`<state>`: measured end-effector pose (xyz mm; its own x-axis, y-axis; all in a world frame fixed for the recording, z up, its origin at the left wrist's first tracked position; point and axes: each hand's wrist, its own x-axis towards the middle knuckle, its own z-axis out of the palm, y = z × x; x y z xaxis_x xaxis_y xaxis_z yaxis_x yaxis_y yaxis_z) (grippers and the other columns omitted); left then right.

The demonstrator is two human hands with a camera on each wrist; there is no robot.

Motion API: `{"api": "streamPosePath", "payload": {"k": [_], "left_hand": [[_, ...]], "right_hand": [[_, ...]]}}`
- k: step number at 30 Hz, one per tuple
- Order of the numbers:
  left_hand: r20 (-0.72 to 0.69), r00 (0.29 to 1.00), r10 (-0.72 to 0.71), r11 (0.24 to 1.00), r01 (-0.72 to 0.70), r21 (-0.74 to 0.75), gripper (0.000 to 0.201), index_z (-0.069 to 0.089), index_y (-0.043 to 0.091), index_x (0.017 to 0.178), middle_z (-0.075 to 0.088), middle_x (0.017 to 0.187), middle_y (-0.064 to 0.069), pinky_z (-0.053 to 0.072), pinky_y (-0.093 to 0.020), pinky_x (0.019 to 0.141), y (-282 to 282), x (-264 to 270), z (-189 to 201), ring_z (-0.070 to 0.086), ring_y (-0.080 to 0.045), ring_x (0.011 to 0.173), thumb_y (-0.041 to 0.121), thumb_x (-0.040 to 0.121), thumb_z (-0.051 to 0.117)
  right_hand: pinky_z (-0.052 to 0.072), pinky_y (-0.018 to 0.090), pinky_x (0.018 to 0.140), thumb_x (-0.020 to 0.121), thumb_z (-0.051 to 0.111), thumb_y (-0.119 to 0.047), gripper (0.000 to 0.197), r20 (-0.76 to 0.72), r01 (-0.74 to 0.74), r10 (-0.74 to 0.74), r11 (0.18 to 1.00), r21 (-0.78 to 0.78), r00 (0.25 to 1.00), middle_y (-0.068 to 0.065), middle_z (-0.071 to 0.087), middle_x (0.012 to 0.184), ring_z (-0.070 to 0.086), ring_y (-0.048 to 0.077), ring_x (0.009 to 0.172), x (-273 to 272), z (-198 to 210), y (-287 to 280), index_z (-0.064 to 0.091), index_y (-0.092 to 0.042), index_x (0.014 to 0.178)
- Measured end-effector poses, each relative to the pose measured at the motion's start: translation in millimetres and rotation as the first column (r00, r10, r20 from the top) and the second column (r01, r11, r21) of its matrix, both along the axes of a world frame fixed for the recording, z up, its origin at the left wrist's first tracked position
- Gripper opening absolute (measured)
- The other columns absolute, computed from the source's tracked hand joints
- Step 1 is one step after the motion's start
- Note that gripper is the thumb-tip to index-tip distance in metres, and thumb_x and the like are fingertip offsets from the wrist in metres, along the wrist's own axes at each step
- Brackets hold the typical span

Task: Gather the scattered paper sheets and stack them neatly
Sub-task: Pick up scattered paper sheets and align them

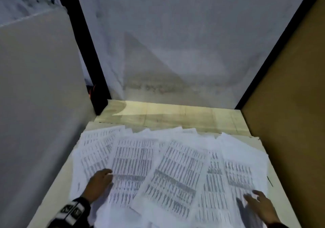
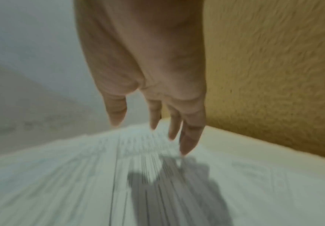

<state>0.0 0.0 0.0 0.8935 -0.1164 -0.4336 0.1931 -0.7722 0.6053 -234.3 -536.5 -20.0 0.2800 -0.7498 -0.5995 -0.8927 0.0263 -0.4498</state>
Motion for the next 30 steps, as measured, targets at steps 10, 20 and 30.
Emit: {"api": "streamPosePath", "payload": {"k": [10,20,30], "left_hand": [[-0.143,0.897,0.418,0.899,-0.431,-0.08,0.083,0.019,-0.002,0.143,0.028,0.147,-0.025,0.032,-0.04,0.107,-19.9,32.3,-23.6,0.034,-0.037,0.133,0.023,0.081,0.069],[-0.117,0.944,0.308,0.948,-0.315,-0.052,0.075,0.029,0.006,0.14,0.033,0.142,-0.019,0.034,-0.048,0.106,-61.6,34.6,-30.4,0.034,-0.037,0.128,0.026,0.079,0.068],[-0.275,0.859,0.432,0.855,-0.488,-0.178,0.075,0.023,0.0,0.142,0.032,0.147,-0.02,0.038,-0.039,0.101,-53.5,34.1,-23.5,0.039,-0.034,0.129,0.028,0.085,0.063]], "right_hand": [[0.042,0.035,0.09,0.087,0.06,-0.032,0.054,0.111,-0.095,0.09,0.995,0.04,0.99,0.027,0.053,0.127,0.055,0.034,0.109,92.8,29.1,124.9,0.046,0.003,0.126],[0.037,0.035,0.1,0.084,0.066,-0.021,0.062,0.195,-0.332,0.297,0.926,0.179,0.935,0.021,0.041,0.143,0.045,0.032,0.127,141.2,21.7,165.3,0.038,0.002,0.135],[0.05,0.04,0.092,0.077,0.07,-0.026,0.062,0.297,-0.341,0.268,0.911,0.23,0.916,0.006,0.056,0.126,0.058,0.028,0.107,169.9,4.6,222.1,0.046,-0.002,0.13]]}}
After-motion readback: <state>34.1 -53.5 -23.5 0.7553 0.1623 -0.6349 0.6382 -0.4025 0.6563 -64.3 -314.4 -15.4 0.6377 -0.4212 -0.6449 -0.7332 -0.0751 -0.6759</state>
